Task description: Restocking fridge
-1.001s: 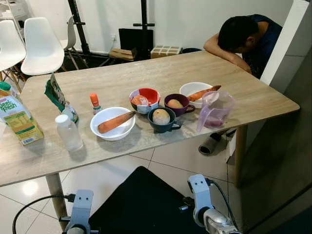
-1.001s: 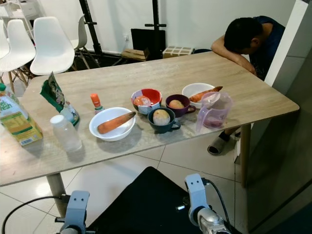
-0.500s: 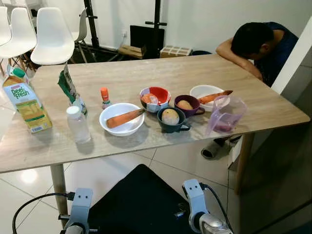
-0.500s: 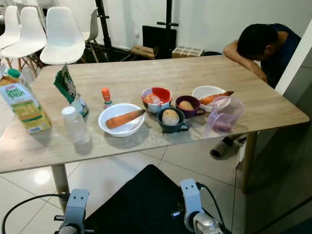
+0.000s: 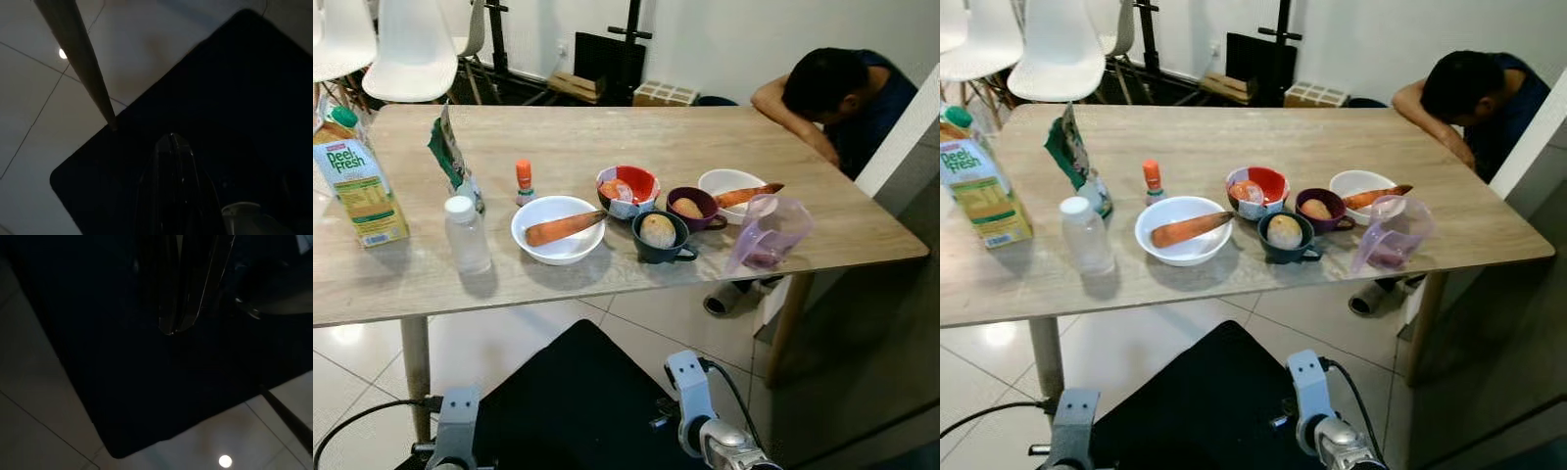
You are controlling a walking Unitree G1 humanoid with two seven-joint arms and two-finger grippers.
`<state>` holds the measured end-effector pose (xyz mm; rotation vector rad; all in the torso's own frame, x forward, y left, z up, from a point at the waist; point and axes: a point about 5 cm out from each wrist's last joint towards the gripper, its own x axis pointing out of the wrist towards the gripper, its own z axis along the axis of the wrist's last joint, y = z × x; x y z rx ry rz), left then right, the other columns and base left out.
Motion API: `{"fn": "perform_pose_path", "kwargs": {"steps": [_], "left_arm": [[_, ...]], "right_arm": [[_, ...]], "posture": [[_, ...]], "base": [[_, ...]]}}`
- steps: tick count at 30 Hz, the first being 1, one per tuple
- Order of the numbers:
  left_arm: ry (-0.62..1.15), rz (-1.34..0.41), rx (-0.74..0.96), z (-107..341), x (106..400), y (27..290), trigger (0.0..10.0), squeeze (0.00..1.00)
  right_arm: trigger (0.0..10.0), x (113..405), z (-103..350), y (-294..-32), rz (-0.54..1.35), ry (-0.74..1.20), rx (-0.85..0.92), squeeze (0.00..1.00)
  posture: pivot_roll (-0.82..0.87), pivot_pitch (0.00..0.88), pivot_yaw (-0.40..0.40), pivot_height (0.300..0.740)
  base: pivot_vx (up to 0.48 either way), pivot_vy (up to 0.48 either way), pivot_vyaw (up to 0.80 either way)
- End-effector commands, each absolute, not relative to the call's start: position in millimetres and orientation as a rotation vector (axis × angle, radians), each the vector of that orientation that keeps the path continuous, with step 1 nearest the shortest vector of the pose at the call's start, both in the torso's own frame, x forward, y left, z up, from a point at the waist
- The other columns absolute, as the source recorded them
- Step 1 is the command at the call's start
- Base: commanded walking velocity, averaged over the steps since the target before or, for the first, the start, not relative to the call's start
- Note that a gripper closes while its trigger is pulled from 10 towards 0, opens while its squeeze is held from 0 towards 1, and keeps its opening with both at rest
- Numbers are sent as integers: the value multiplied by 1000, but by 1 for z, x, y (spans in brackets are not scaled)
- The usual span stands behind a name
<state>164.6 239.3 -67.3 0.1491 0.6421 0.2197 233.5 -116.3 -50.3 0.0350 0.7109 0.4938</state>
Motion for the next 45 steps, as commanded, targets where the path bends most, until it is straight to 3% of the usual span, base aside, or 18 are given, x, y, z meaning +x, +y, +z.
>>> {"fn": "perform_pose_path", "kwargs": {"steps": [1,4,6,9,12,13,16,17,18,26,31,33,37,39,45], "left_arm": [[581,185,129,-65,168,228,10000,0],[491,42,144,-58,176,211,10000,0],[370,-209,189,-46,184,187,10000,0],[226,-363,234,-23,196,172,10000,0],[176,-389,244,-14,200,169,10000,0],[111,-411,225,3,210,165,10000,0],[63,-429,203,16,218,162,10000,0],[-20,-548,153,46,231,148,10000,0],[-40,-593,140,54,233,142,10000,0],[-122,-782,115,88,238,119,10000,0],[-230,-876,114,127,241,106,10000,0],[-230,-876,114,127,241,106,10000,0],[-464,-719,169,202,263,114,10000,0],[-464,-719,169,202,263,114,10000,0],[-578,-344,294,277,289,160,10000,0]], "right_arm": [[10000,237,-46,-120,491,671,60,0],[10000,238,-43,-117,543,646,107,0],[10000,239,-37,-111,673,615,230,0],[10000,243,-25,-109,827,564,350,0],[10000,244,-21,-108,873,544,378,0],[10000,246,-13,-107,989,530,433,0],[10000,246,-7,-106,1090,523,474,0],[10000,239,7,-107,1355,542,499,0],[10000,236,11,-107,1428,559,501,0],[10000,242,47,-108,1598,485,557,0],[10000,249,91,-109,1698,336,614,0],[10000,249,91,-109,1698,336,614,0],[10000,268,133,-106,1624,76,575,0],[10000,268,133,-106,1624,76,575,0],[10000,294,168,-100,1448,-103,524,0]], "posture": [[49,65,-133,740],[47,68,-132,740],[45,71,-125,740],[44,74,-119,740],[46,73,-119,740],[51,76,-117,740],[55,75,-115,740],[56,76,-110,740],[56,76,-110,740],[53,74,-101,740],[43,74,-101,740],[43,74,-101,740],[41,77,-103,740],[41,77,-103,740],[46,84,-102,740]], "base": [[0,0,0],[0,0,0],[0,0,0],[0,0,0],[0,0,0],[0,0,0],[0,0,0],[0,0,0],[0,0,0],[0,0,0],[0,0,0],[0,0,0],[0,0,0],[0,0,0],[0,0,0]]}}
